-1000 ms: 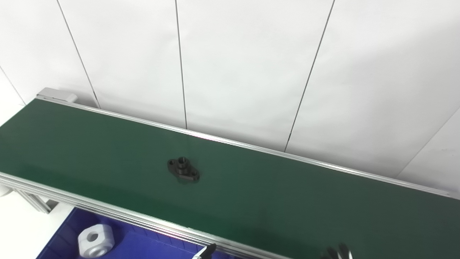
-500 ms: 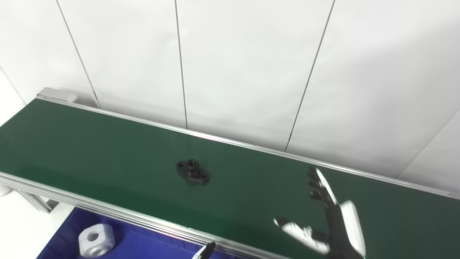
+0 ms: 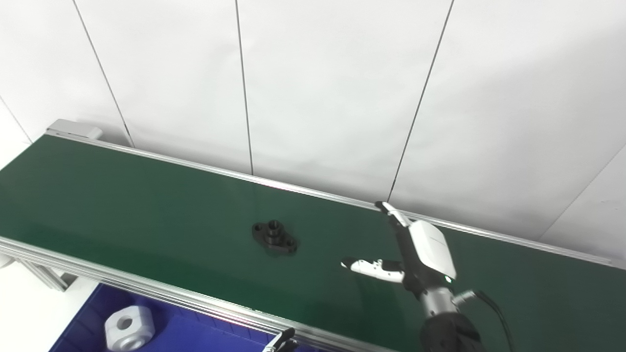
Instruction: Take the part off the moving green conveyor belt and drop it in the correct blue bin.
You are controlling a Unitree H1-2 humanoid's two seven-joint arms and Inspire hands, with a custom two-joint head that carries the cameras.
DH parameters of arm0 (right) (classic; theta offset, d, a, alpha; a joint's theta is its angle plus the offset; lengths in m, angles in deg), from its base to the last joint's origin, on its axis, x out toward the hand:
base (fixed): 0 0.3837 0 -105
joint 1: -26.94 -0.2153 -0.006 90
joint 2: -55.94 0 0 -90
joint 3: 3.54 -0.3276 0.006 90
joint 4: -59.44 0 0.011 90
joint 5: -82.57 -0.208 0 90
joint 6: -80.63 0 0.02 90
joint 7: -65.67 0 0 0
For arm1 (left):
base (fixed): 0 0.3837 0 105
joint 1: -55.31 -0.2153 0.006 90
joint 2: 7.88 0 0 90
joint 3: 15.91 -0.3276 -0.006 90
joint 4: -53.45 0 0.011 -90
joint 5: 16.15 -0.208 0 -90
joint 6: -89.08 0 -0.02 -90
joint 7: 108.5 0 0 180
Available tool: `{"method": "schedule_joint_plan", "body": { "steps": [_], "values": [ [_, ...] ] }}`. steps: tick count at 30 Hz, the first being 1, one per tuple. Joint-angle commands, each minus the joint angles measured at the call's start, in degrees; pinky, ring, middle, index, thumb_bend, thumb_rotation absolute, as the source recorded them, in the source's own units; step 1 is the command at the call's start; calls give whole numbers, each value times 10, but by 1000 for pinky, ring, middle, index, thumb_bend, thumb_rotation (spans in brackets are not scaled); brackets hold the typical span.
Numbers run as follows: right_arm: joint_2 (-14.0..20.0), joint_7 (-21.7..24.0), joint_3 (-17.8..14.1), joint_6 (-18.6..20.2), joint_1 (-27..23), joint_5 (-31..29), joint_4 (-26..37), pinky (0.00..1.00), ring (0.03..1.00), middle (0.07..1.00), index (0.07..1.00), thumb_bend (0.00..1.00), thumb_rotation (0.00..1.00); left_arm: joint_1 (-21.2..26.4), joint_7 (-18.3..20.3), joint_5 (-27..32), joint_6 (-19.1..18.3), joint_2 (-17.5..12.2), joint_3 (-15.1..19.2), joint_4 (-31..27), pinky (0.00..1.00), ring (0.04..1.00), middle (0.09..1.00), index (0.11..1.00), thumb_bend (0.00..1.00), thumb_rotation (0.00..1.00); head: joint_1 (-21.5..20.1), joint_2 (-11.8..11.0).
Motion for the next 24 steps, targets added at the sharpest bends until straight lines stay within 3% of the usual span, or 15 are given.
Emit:
{"method": "schedule_joint_plan", "body": {
  "steps": [1,6,11,18,24],
  "values": [
    [-8,-3,15,12,-37,17,-10,734,822,870,889,940,577,-6,-1,4,19,75,-70,-16,781,860,864,898,516,885,3,1],
    [-8,0,41,20,-72,34,-53,723,810,860,880,959,581,-12,-2,-7,10,80,-77,-22,777,855,868,900,528,889,8,5],
    [-15,2,63,28,-104,46,-93,682,790,852,881,957,604,-20,-25,-22,44,95,-84,-7,731,828,858,870,486,863,16,10],
    [-30,-12,81,31,-128,44,-146,602,753,848,877,983,609,-29,-28,-27,35,97,-97,-18,753,843,854,858,450,888,25,17],
    [-40,-29,93,29,-142,43,-202,585,737,844,877,971,612,-34,-33,-35,28,100,-103,-22,765,855,869,862,544,875,35,21]
  ]
}}
